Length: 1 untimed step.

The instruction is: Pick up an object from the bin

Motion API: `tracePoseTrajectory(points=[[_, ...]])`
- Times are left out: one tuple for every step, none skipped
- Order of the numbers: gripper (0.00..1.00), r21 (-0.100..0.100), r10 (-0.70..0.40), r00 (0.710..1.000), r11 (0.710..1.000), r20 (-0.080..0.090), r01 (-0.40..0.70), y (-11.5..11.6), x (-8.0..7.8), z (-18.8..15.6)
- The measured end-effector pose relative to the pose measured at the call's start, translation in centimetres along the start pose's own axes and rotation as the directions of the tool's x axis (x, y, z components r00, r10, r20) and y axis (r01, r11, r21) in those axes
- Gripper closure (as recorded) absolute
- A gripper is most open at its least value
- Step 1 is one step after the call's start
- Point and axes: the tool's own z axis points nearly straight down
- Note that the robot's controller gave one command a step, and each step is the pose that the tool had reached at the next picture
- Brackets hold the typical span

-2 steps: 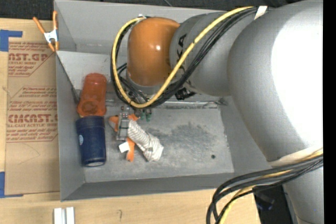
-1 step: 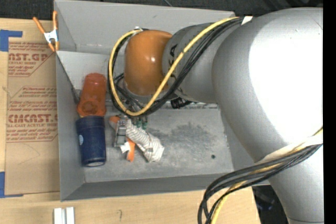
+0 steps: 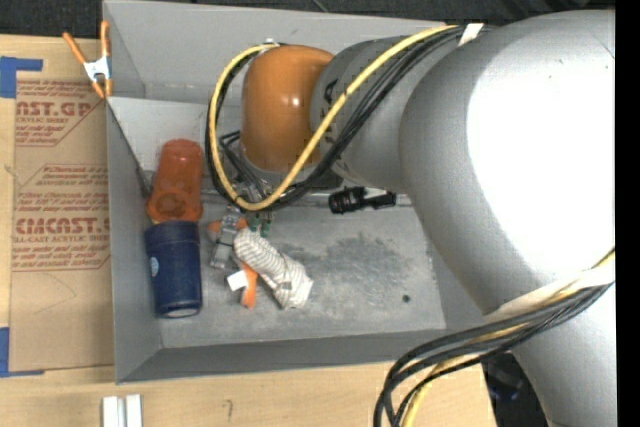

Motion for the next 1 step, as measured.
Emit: tracePoseTrajectory(points=[[0.00,0.001,-0.174,0.985,0.985,0.000,0.174,-2.59,-0.05,2.02]])
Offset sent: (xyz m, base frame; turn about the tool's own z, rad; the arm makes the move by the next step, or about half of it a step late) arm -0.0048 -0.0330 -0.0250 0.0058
